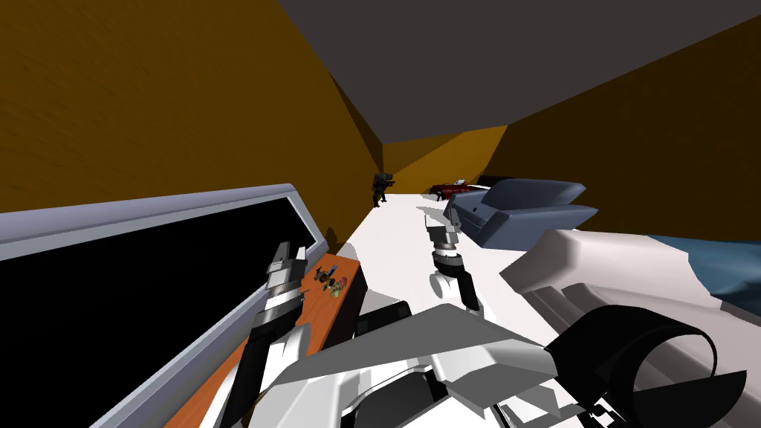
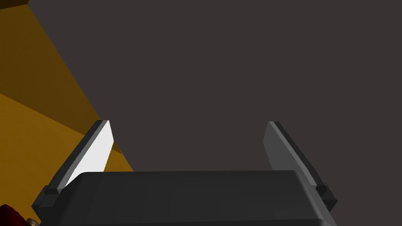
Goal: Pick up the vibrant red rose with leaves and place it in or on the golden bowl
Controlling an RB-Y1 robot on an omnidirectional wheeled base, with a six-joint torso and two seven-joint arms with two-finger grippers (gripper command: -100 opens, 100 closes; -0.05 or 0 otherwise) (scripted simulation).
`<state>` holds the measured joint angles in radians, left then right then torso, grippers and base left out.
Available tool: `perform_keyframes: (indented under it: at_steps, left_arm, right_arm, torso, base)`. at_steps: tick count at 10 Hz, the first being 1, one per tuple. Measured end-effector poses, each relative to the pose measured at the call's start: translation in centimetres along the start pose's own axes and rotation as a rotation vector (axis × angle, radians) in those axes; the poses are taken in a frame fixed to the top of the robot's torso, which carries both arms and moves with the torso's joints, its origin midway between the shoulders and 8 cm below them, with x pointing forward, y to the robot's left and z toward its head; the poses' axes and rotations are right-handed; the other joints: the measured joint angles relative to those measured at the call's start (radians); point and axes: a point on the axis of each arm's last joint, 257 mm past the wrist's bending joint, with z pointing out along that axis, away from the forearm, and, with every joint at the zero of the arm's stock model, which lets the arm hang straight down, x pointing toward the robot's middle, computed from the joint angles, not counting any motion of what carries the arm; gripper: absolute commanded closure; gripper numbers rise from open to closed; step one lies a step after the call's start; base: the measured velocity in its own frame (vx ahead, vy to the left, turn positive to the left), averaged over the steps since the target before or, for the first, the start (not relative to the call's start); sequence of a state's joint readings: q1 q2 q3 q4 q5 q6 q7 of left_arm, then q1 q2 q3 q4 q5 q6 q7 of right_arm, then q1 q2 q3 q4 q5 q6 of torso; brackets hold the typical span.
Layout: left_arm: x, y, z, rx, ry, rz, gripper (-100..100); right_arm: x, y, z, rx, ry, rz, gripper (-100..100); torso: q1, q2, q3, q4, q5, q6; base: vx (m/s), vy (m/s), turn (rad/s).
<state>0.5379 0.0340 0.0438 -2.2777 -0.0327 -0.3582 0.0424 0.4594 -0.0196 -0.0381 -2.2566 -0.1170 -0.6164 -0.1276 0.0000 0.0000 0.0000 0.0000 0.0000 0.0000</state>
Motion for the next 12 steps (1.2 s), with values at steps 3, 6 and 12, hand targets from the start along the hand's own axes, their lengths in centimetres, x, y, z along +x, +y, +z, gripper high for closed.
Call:
perform_keyframes:
  at_steps: [3,6,12]
  left_arm:
    - [-0.1,2.9,-0.1,-0.078,0.046,0.048,-100]
    - [-0.4,7.1,-1.4,-0.188,0.073,0.096,-100]
    - [-3.4,17.1,-4.7,-0.458,0.106,0.204,-100]
  right_arm:
    - [0.0,0.0,0.0,0.0,0.0,0.0,0]
    - [0.0,0.0,0.0,0.0,0.0,0.0,0]
    - [0.0,0.0,0.0,0.0,0.0,0.0,0]
  torso:
    - [0.0,0.001,0.001,0.0,0.0,0.0]
    - [0.0,0.001,0.001,0.0,0.0,0.0]
    - [0.0,0.001,0.001,0.0,0.0,0.0]
  base:
    - [-0.02,-0.008,-0.014]
    - [-0.022,-0.01,-0.015]
    - [-0.022,-0.008,-0.019]
